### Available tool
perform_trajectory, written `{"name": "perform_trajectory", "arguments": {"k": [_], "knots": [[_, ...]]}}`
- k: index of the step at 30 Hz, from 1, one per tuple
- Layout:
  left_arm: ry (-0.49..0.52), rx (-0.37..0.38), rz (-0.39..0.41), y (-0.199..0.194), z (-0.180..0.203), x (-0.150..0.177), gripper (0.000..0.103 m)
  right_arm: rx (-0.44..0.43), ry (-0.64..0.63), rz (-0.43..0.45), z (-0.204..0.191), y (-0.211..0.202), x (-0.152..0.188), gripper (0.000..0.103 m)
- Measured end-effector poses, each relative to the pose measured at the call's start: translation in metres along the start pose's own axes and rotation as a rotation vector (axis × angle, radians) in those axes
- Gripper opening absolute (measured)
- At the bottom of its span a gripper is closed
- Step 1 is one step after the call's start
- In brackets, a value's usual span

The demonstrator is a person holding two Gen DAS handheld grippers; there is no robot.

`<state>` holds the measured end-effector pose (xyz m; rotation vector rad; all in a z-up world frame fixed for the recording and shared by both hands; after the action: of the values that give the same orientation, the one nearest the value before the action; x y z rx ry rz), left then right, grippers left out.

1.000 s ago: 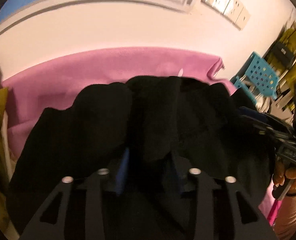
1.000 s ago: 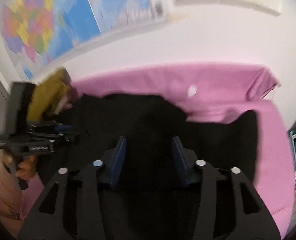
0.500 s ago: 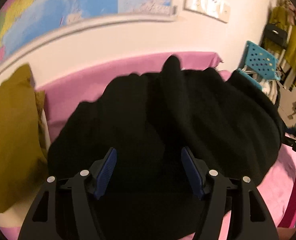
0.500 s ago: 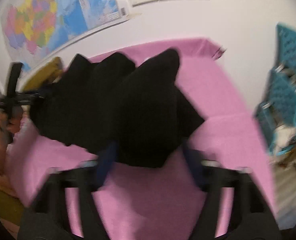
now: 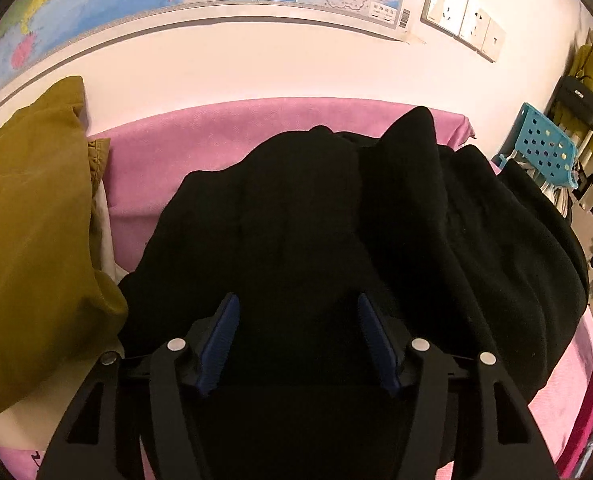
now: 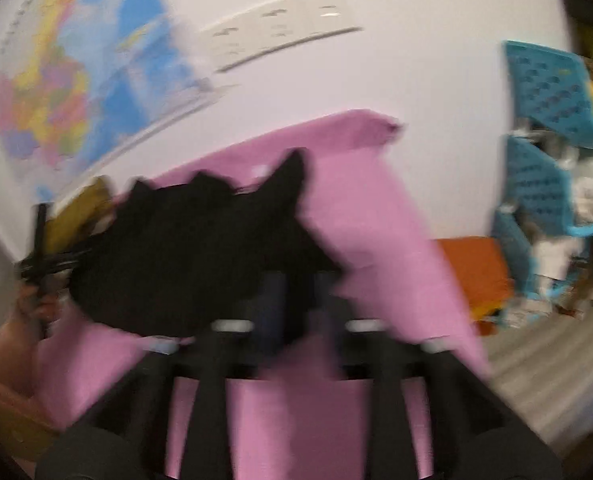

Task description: Fold large clothes

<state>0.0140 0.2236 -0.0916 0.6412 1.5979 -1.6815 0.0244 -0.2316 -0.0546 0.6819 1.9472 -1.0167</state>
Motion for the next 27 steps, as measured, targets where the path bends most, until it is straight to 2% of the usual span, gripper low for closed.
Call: {"name": "perform_trajectory", "arguments": {"k": [1,3,4,5,8,9,10,11,12,15,17,19,21,22,23,25,27], "knots": [[0.000,0.000,0.001,0.001,0.001,0.000,0.062,-0.007,-0.018,0.005,-0.008,0.003,0.002,0.063],[-0.006,0.005,0.002,0.002,0.003,0.000,0.064,-0.002,-0.029,-0.040,-0.014,0.017,0.008,0.056],[-0.006,0.007,0.003,0.002,0.003,0.001,0.064,-0.009,-0.012,-0.068,-0.014,0.027,0.014,0.047],[-0.005,0.008,0.004,0.002,0.003,0.001,0.064,-0.024,-0.004,-0.086,-0.013,0.034,0.017,0.029],[-0.004,0.012,0.004,0.003,0.004,0.001,0.064,-0.027,-0.015,-0.097,-0.012,0.035,0.027,0.013],[-0.003,0.013,0.002,0.004,0.004,0.000,0.064,-0.008,-0.014,-0.070,-0.009,0.029,0.024,0.006],[-0.001,0.014,0.001,0.004,0.005,0.000,0.064,0.008,-0.020,-0.045,-0.004,0.023,0.018,0.006],[0.000,0.015,0.000,0.005,0.005,-0.001,0.064,0.043,-0.024,0.025,0.000,0.009,0.004,0.002],[0.000,0.013,-0.001,0.005,0.004,0.000,0.065,0.063,-0.024,0.078,0.003,-0.003,-0.007,0.002],[0.001,0.011,-0.002,0.004,0.004,0.000,0.065,0.047,-0.016,0.105,0.003,-0.005,-0.019,0.002],[0.006,0.009,-0.001,0.005,0.004,0.001,0.065,0.080,-0.092,0.034,-0.006,0.012,-0.009,0.003],[0.006,0.008,-0.001,0.003,0.004,0.001,0.065,0.091,-0.066,-0.041,0.000,0.029,0.004,0.004],[0.017,0.002,0.001,-0.001,0.005,0.000,0.065,0.109,-0.027,-0.061,0.007,0.030,0.007,0.015],[0.019,-0.003,0.006,-0.006,0.006,0.000,0.065,0.145,-0.004,-0.038,0.009,0.023,0.004,0.034],[0.018,0.003,0.012,-0.009,0.006,-0.003,0.065,0.154,-0.015,-0.012,0.005,0.017,0.001,0.039],[0.016,0.019,0.032,-0.020,0.006,-0.004,0.065,0.120,-0.058,0.047,-0.013,0.007,-0.010,0.041],[0.032,0.010,0.051,-0.028,0.006,-0.007,0.065,0.012,-0.102,0.070,-0.043,0.008,-0.022,0.050]]}}
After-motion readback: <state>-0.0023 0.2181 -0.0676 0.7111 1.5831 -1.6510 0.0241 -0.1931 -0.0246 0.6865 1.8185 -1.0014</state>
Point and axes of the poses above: each gripper's, at about its wrist camera, not at the fingertips, and y roughly the way its jaws point, z to its right, x to its underside, the point moved 1 cm from there along y, roughly the way its jaws point, and after that the axes turned 14 degrees about z, right-handed, at the moved point
